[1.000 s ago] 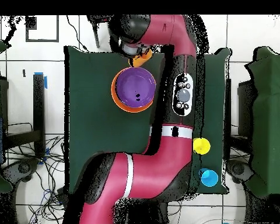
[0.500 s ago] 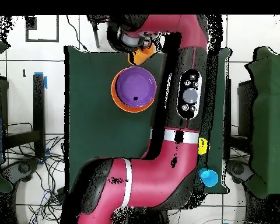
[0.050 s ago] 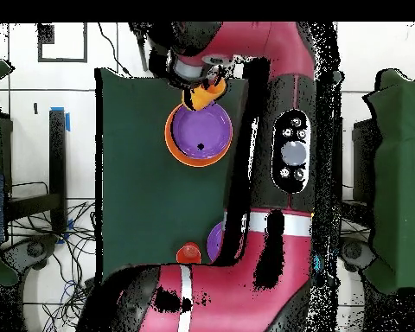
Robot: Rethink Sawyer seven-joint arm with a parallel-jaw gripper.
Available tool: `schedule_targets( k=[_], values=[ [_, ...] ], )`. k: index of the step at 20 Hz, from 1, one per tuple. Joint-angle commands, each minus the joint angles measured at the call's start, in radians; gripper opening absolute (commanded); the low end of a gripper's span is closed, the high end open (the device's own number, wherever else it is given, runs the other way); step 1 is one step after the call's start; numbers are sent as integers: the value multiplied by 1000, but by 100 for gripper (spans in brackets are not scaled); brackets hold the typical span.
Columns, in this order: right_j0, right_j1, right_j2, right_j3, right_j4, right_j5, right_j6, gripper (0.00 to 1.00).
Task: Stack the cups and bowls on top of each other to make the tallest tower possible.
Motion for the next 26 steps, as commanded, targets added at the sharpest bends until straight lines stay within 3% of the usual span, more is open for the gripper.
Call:
schedule_targets(
  k=[1, 7, 8, 14, 19, 21, 22, 26],
  values=[
    [7, -103, -7, 371, 26, -104, 62, 0],
    [15, -33, -13, 344, -2, -200, 57, 0],
    [13, -1, -13, 294, -13, -185, 50, 0],
    [6, 75, -17, 189, -35, -185, 24, 0],
    [-10, 139, 5, 116, -16, -192, 13, 0],
    [-14, 123, 4, 166, -10, -240, 11, 0],
    [-15, 84, -3, 238, -7, -278, 10, 0],
    [-21, 50, -7, 291, 0, -300, -5, 0]
  ],
)
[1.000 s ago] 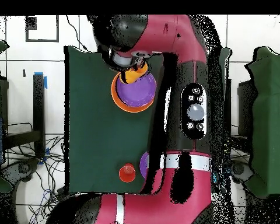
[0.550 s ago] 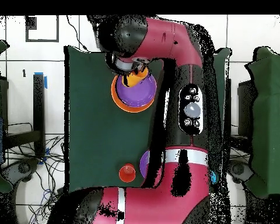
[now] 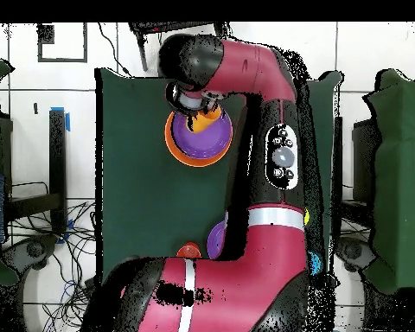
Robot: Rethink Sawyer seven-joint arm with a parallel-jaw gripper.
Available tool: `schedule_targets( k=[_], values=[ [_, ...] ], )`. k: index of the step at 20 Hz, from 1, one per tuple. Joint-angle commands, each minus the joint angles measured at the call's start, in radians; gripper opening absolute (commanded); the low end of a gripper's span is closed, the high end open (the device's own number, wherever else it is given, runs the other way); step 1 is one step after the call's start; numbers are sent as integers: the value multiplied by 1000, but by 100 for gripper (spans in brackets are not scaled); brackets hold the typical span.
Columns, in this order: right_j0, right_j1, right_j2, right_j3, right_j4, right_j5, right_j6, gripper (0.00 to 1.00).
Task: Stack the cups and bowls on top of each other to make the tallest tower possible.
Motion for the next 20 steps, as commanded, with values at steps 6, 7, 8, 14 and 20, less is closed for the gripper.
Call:
schedule_targets(
  k=[6, 7, 8, 14, 20],
  values=[
    [-19, -36, 39, 126, -10, -81, -11, 0],
    [-22, -38, 42, 131, -7, -85, -16, 0],
    [-25, -44, 42, 140, -8, -91, -21, 0],
    [-29, -57, 37, 141, -12, -80, -27, 0],
    [9, -26, 0, 23, -62, -23, 3, 0]
  ],
)
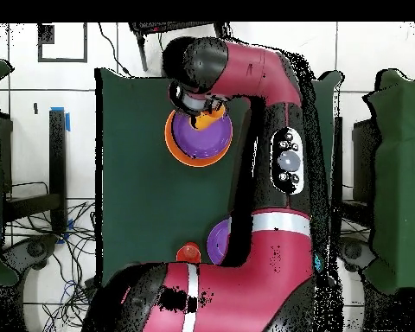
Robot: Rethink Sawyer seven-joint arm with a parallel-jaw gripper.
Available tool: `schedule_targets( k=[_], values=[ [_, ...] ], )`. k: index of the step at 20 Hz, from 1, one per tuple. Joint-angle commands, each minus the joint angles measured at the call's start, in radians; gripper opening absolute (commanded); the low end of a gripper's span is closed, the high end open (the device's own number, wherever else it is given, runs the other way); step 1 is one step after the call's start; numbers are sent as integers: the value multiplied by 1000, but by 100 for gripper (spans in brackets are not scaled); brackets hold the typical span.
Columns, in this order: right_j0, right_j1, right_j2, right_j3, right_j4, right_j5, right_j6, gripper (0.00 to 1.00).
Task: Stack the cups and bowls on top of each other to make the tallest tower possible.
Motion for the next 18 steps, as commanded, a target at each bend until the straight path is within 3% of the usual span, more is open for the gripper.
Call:
schedule_targets(
  k=[1, 12, 18],
  values=[
    [23, 12, 3, -34, -65, 36, 10, 0],
    [38, 62, 17, -84, -40, 50, 22, 0],
    [26, 61, 17, -27, -41, -23, 14, 0]
  ],
)
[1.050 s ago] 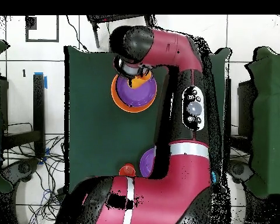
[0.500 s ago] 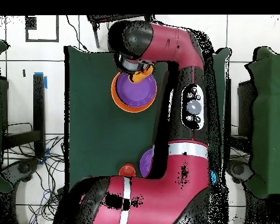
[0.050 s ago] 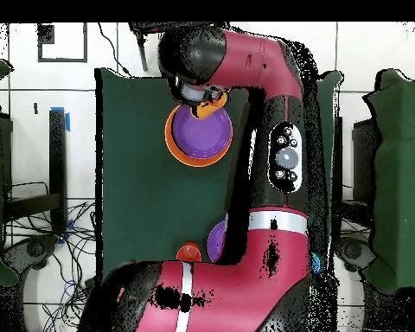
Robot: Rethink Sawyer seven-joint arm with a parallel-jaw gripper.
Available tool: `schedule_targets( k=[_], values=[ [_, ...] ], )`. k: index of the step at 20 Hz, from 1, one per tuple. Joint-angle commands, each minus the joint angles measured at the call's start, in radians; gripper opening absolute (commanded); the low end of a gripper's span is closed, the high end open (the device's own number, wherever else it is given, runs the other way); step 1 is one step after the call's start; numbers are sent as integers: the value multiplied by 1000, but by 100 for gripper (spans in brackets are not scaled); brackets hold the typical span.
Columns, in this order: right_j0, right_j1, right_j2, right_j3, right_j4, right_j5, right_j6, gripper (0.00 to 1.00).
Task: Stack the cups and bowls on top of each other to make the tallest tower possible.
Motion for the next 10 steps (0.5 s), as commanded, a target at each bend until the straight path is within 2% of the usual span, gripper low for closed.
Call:
schedule_targets(
  k=[1, 10],
  values=[
    [11, 45, 28, 57, -40, -36, 15, 0],
    [12, 77, 25, 61, -47, -80, 18, 0]
  ],
)
